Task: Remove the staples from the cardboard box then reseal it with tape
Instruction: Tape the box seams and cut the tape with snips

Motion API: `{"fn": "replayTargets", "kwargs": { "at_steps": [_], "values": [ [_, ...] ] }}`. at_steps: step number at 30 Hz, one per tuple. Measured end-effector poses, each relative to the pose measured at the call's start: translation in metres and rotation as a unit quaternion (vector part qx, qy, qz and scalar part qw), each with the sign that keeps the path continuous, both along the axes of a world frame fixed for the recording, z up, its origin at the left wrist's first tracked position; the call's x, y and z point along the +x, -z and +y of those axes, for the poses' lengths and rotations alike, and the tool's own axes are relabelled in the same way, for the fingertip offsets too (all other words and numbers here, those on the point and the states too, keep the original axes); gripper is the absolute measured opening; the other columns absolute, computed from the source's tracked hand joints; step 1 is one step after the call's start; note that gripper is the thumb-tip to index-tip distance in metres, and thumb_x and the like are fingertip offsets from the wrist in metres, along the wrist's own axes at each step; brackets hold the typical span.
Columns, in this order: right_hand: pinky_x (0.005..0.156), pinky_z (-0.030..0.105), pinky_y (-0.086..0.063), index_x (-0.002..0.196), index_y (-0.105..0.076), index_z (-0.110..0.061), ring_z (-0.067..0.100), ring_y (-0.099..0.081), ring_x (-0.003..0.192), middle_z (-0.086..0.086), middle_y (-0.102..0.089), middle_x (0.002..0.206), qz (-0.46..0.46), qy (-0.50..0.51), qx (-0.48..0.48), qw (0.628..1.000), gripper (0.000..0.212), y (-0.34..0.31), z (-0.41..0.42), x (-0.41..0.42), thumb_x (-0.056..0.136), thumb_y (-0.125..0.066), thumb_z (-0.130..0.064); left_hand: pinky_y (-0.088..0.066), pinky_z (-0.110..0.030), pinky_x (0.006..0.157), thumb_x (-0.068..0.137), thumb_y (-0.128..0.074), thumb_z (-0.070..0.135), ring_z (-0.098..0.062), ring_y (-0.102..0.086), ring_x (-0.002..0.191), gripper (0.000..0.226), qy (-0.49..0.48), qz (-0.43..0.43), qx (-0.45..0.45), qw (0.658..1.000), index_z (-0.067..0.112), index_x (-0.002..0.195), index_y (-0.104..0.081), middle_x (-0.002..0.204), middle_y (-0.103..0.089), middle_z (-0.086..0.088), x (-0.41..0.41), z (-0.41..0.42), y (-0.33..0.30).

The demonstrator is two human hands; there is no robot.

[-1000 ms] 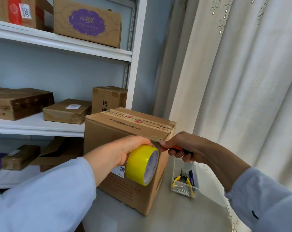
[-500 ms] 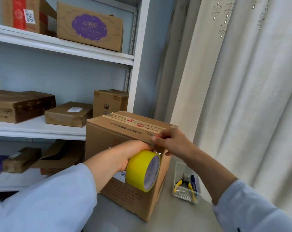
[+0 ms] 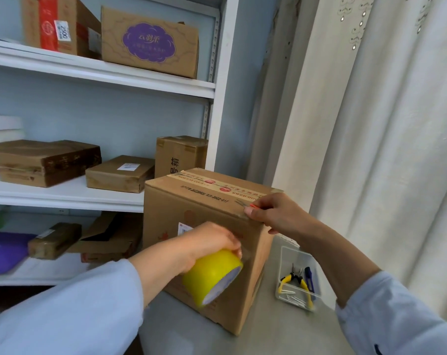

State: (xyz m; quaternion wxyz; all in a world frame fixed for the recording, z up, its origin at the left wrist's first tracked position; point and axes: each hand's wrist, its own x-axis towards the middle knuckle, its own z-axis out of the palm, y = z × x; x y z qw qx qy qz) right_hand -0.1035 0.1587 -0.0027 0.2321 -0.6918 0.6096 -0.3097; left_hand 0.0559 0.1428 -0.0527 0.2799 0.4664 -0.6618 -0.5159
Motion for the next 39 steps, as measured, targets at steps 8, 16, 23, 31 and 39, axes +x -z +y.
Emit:
{"fn": "replayTargets", "kwargs": {
  "at_steps": [8,16,23,31,39],
  "values": [
    [0.079,0.031,-0.043,0.106,-0.064,-0.013,0.013,-0.053,0.091,-0.002,-0.061,0.098,0.059,0.013,-0.004,0.998,0.033,0.000,-0.010,0.003,0.099,-0.043,-0.038,-0.029,-0.043,0.109,0.086,-0.065,0.032,-0.017,-0.037,0.128,0.017,-0.084,-0.122,-0.296,0.944,0.039,0.072,-0.071,0.130,-0.047,0.012,0.041,-0.005,-0.015],
    [0.090,0.035,-0.047,0.113,-0.056,-0.015,0.019,-0.055,0.104,0.002,-0.059,0.119,0.207,0.043,-0.060,0.976,0.041,0.009,-0.015,0.008,0.098,-0.034,-0.046,-0.002,-0.048,0.116,0.091,-0.056,0.036,-0.010,-0.026,0.139,0.027,-0.086,-0.288,-0.349,0.887,0.041,0.065,-0.060,0.148,-0.035,0.020,0.052,-0.031,-0.006],
    [0.077,0.029,-0.047,0.094,-0.059,-0.024,0.015,-0.058,0.091,-0.004,-0.063,0.096,0.208,0.045,-0.105,0.971,0.018,0.016,-0.021,0.006,0.089,-0.061,-0.041,-0.003,-0.043,0.117,0.091,-0.055,0.037,-0.009,-0.032,0.134,0.019,-0.115,-0.291,-0.376,0.873,0.035,0.075,-0.066,0.144,-0.039,0.021,0.044,-0.027,-0.001],
    [0.074,0.035,-0.050,0.094,-0.072,-0.033,0.020,-0.058,0.095,-0.003,-0.067,0.102,0.185,0.201,-0.129,0.953,0.012,0.014,-0.026,-0.026,0.087,-0.064,-0.028,-0.021,-0.034,0.109,0.091,-0.055,0.035,-0.011,-0.036,0.132,0.019,-0.073,-0.234,-0.346,0.906,0.032,0.083,-0.072,0.142,-0.043,0.020,0.015,-0.005,-0.017],
    [0.067,0.032,-0.046,0.090,-0.066,-0.018,0.025,-0.060,0.081,0.004,-0.065,0.087,0.120,0.204,-0.143,0.961,0.024,0.034,-0.045,-0.026,0.094,-0.054,-0.039,-0.042,-0.037,0.097,0.067,-0.054,0.041,-0.019,-0.055,0.109,0.017,-0.113,-0.159,-0.236,0.952,0.043,0.056,-0.067,0.087,-0.066,0.018,0.062,-0.010,-0.032]
  ]
}}
